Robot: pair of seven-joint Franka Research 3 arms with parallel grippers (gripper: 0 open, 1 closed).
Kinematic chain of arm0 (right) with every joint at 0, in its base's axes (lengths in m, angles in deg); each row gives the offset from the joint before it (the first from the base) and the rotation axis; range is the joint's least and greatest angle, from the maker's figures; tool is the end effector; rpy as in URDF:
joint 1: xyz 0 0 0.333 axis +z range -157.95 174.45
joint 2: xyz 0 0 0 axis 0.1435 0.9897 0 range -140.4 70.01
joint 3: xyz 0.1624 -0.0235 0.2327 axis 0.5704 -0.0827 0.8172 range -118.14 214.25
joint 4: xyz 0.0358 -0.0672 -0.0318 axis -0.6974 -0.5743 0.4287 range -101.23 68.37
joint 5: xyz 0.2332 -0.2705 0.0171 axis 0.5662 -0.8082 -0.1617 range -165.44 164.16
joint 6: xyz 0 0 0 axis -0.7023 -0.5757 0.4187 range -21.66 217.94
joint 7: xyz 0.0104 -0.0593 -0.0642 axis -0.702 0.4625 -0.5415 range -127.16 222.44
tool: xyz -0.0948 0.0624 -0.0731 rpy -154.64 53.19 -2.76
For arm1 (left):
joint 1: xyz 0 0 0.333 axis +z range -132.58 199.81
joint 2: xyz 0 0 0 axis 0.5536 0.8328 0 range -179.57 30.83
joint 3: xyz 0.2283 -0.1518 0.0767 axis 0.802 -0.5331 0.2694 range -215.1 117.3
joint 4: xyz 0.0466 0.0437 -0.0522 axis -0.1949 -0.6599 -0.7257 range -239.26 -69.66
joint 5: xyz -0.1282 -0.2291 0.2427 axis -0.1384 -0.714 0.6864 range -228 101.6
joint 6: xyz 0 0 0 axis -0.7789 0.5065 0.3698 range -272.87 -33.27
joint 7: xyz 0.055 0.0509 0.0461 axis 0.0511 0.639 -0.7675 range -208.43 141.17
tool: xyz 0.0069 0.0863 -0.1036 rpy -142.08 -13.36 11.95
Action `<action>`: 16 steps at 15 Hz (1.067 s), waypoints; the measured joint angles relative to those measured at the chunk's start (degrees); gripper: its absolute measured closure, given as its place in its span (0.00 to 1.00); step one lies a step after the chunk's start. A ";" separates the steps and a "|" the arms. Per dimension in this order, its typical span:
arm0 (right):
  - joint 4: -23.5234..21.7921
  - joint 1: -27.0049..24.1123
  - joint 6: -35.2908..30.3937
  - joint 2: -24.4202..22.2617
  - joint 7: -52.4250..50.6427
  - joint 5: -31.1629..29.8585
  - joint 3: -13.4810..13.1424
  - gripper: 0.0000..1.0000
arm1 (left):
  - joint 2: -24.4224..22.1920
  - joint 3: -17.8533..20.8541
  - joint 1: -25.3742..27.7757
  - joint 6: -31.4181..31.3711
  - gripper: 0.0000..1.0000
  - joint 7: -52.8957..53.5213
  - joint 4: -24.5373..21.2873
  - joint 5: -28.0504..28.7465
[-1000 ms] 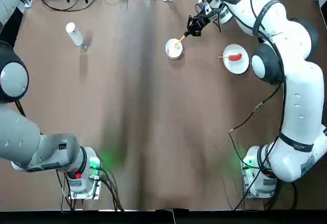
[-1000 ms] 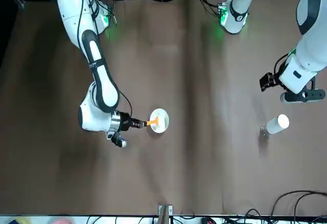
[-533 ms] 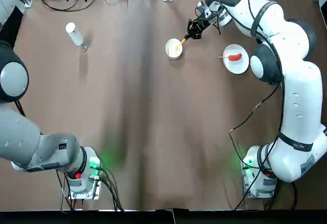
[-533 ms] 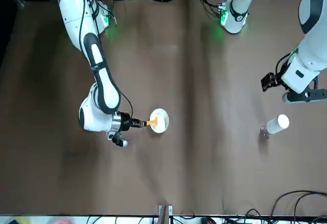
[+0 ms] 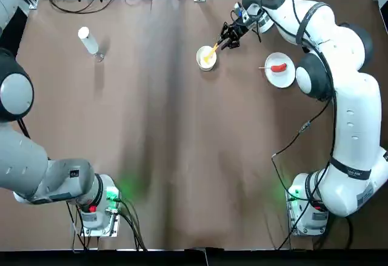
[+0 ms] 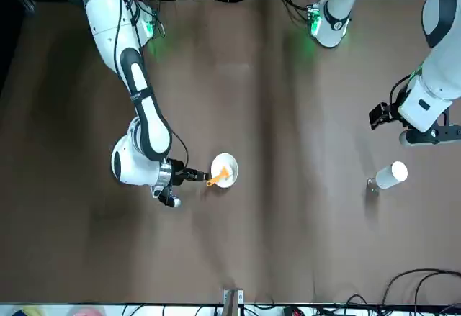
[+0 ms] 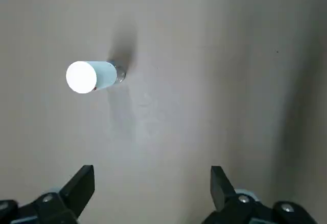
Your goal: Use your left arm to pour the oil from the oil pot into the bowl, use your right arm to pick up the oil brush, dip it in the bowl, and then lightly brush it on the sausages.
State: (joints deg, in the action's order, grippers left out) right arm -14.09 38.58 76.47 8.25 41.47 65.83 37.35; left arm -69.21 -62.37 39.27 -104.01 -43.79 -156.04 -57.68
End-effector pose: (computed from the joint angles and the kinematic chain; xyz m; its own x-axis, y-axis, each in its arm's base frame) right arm 0.5941 0.2907 0.1886 0.9551 -0.1402 -0.2610 -0.2820 -0.7005 -0.6556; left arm 0.5432 -0.0583 0.5041 0.9992 0.0305 -0.0242 0.0284 -0.9964 -0.0800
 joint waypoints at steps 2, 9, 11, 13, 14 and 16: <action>0.13 -0.15 -0.01 -0.01 -0.39 0.04 -0.23 0.53 | 0.00 0.00 0.13 0.00 0.00 0.00 0.00 -0.06; 1.65 -1.66 -14.06 -3.11 -1.05 -3.11 -7.48 0.52 | 0.00 0.00 0.17 0.00 0.00 0.00 0.01 -0.10; 2.04 -2.32 -20.54 -5.49 -1.15 -7.31 -11.26 0.52 | 0.01 0.00 0.17 0.00 0.00 0.00 0.01 -0.11; 2.70 -2.77 -25.27 -7.80 -1.22 -11.50 -14.30 0.51 | 0.03 0.00 0.17 0.00 0.00 0.00 0.01 -0.11; 2.98 -2.86 -26.88 -8.89 -1.27 -13.52 -15.37 0.50 | 0.05 0.00 0.17 0.00 0.00 0.00 0.01 -0.12; 3.34 -2.92 -28.50 -11.04 -1.39 -17.80 -16.16 0.47 | 0.07 0.00 0.17 0.00 0.00 0.00 0.01 -0.12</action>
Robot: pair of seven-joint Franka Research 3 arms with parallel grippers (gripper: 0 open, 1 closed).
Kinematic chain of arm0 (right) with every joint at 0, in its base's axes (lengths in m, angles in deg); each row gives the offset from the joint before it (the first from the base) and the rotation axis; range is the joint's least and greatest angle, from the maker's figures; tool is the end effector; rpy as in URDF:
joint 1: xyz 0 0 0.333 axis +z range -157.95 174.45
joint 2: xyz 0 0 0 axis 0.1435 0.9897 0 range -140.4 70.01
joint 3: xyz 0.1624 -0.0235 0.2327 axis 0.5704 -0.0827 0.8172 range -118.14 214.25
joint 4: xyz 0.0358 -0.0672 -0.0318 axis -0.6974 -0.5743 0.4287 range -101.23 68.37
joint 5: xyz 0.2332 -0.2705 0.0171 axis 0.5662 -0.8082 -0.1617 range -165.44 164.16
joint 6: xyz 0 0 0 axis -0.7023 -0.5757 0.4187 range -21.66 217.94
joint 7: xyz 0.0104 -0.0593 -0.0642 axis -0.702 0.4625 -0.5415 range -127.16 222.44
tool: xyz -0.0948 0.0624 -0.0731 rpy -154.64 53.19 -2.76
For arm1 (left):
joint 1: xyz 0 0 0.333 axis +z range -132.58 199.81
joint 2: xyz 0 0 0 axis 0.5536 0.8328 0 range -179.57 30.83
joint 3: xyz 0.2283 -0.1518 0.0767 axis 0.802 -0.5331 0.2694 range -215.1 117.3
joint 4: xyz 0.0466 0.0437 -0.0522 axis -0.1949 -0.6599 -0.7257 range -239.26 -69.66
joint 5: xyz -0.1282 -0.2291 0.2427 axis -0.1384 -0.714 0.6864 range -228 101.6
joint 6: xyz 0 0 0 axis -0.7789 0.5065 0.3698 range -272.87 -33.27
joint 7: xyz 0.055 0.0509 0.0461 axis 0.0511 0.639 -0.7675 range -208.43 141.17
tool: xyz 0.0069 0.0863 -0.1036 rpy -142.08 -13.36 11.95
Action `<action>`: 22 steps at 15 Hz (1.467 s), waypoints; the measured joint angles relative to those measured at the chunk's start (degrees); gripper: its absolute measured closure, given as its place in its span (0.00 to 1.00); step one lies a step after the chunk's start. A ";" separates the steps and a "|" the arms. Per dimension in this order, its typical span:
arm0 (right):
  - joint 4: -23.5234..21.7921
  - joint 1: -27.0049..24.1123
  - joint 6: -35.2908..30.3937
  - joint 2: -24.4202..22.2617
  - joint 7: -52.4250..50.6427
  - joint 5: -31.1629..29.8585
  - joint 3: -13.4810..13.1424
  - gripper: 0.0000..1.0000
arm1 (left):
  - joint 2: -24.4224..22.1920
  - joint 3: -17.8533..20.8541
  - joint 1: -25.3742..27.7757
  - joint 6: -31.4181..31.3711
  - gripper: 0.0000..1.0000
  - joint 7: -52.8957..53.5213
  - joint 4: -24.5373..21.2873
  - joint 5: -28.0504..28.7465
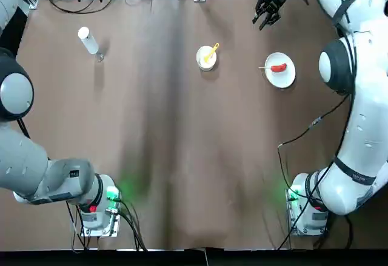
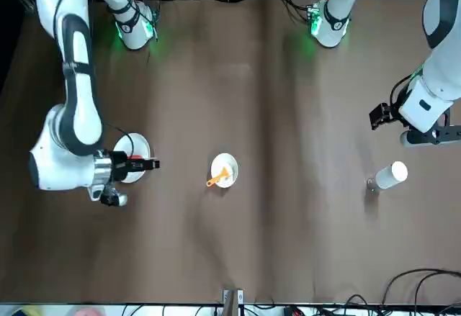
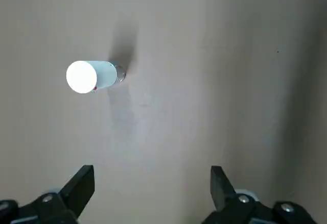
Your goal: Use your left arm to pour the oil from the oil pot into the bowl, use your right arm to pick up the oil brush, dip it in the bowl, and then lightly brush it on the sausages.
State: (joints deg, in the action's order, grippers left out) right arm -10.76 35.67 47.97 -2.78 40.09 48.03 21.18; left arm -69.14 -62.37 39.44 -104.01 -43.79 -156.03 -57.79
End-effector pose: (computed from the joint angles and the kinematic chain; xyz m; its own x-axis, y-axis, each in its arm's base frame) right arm 0.6065 0.1415 0.3238 0.9592 0.0259 -0.2815 -0.1361 -0.8305 -0.5401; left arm 0.5435 -0.0569 0.5035 0.9991 0.0337 -0.0256 0.0316 -0.9965 -0.0780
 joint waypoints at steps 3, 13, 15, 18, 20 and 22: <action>0.42 0.13 -0.16 -3.32 -0.15 -8.26 0.03 0.30 | 0.02 0.00 0.00 0.00 0.00 0.00 0.00 0.00; 0.83 -6.38 -8.12 -17.10 -0.82 -23.73 4.82 0.01 | 0.03 0.00 0.00 0.00 0.00 0.00 0.02 0.00; 0.83 -9.53 -10.07 -20.09 -0.88 -27.87 8.38 0.00 | 0.03 0.00 0.00 0.00 0.00 0.00 0.02 0.00; 0.69 -15.03 -11.46 -23.39 -0.87 -32.52 15.95 0.00 | 0.03 0.00 -0.01 0.00 0.00 0.00 0.02 0.00; 0.47 -19.83 -12.39 -24.79 -0.87 -36.10 21.96 0.00 | 0.03 0.00 -0.01 0.00 0.00 0.00 0.02 0.00; 0.14 -23.75 -12.47 -26.22 -0.87 -39.76 26.63 0.00 | 0.03 0.00 -0.01 0.00 0.00 0.00 0.02 0.00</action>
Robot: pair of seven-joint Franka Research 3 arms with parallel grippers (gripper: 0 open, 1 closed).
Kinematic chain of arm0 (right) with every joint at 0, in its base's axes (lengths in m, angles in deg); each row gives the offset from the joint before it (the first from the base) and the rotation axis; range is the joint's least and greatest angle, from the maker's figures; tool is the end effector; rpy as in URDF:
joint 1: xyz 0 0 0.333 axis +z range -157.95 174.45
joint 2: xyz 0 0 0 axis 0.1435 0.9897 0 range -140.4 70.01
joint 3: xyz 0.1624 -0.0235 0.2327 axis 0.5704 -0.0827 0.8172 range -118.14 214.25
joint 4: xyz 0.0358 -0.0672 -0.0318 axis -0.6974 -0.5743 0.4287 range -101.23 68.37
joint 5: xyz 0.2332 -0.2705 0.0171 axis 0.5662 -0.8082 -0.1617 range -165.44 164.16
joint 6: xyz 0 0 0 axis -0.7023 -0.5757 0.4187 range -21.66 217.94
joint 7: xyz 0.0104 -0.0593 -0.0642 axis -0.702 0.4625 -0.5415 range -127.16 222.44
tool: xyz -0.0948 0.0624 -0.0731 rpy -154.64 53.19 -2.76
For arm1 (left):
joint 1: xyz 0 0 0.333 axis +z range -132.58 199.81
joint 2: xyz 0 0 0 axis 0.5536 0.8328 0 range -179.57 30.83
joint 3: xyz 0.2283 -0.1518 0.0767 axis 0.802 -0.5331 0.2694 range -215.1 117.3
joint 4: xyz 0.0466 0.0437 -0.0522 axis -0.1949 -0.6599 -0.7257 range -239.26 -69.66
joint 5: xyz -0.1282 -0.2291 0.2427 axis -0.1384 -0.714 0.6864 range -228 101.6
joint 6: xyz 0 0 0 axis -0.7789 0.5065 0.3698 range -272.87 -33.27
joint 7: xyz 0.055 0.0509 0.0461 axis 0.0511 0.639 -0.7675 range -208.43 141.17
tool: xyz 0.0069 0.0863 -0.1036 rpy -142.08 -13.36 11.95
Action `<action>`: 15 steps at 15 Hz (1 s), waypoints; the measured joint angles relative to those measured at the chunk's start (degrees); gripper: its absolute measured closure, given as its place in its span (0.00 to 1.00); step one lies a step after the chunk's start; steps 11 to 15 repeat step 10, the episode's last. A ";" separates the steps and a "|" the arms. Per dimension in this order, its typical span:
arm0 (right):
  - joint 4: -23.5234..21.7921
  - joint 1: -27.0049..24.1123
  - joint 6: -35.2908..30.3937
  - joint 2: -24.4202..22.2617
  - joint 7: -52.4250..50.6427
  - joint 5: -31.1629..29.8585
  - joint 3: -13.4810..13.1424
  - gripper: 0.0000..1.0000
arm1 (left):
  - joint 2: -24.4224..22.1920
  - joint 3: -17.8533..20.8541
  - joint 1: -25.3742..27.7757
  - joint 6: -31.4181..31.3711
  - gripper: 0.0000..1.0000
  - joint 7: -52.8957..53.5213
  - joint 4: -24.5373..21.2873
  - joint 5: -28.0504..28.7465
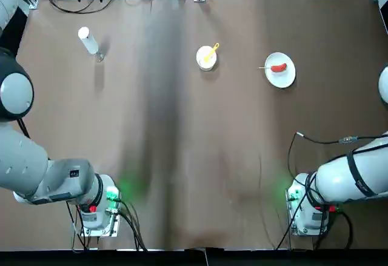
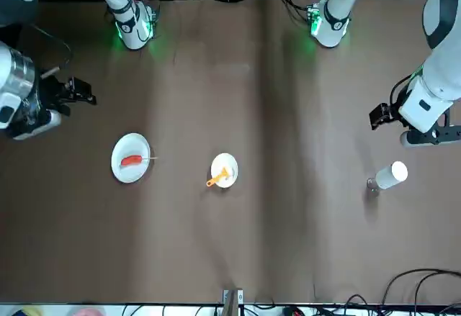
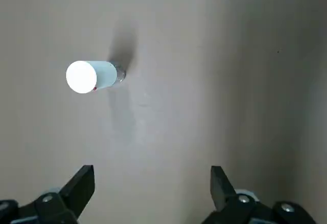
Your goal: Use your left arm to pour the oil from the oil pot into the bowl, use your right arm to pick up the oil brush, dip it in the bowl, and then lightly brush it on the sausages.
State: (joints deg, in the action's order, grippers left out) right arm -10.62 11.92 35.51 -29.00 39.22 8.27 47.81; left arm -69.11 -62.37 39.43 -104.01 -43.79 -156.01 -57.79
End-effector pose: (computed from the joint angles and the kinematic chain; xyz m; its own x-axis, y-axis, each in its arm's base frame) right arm 0.5254 0.0542 0.5322 0.9648 0.2230 -0.1394 0.1974 -0.9643 -0.1768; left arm 0.5436 -0.0570 0.5034 0.9991 0.0335 -0.0258 0.0314 -0.9965 -0.0779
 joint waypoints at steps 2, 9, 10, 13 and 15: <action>-0.70 -1.46 -0.01 -2.07 0.00 -2.79 1.80 0.00 | 0.00 0.00 0.00 0.00 0.00 0.00 0.00 0.00; -7.50 -1.46 2.41 -10.81 0.01 -4.59 2.93 0.00 | 0.00 0.00 0.00 0.00 0.00 0.00 0.01 0.00; -8.74 -1.45 3.32 -11.76 0.01 -4.65 2.99 0.00 | 0.00 0.00 -0.01 0.00 0.00 0.00 0.01 0.00; -8.74 -1.45 3.32 -11.76 0.01 -4.65 2.99 0.00 | 0.00 0.00 -0.01 0.00 0.00 0.00 0.01 0.00; -8.74 -1.45 3.32 -11.76 0.01 -4.65 2.99 0.00 | 0.00 0.00 -0.01 0.00 0.00 0.00 0.01 0.00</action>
